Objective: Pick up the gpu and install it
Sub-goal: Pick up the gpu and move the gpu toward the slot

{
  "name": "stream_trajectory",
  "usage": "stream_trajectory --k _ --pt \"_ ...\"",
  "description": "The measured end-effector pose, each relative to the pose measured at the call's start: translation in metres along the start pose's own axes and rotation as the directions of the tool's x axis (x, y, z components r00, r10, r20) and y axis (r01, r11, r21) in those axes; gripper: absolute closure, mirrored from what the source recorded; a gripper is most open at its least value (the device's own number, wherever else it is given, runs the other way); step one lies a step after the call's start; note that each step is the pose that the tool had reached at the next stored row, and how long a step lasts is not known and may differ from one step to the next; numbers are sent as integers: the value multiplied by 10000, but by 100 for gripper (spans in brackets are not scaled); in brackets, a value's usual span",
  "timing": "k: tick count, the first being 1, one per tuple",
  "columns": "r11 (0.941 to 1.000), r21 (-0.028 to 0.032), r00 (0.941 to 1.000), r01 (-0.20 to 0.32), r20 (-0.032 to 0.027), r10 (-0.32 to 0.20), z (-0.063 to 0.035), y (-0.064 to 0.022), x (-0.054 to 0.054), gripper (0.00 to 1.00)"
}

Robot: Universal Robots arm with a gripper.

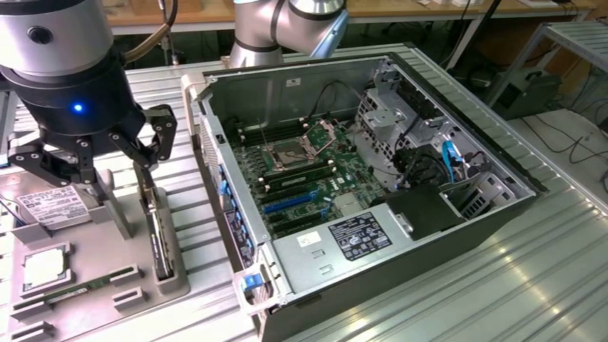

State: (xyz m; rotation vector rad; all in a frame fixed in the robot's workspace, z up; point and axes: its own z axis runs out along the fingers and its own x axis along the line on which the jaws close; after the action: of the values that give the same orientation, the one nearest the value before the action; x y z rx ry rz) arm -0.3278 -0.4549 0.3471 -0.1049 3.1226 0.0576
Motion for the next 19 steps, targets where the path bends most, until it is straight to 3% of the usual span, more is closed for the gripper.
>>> stream_trajectory --k 19 --pt "10000 0 10000 0 1 0 81 -115 -16 46"
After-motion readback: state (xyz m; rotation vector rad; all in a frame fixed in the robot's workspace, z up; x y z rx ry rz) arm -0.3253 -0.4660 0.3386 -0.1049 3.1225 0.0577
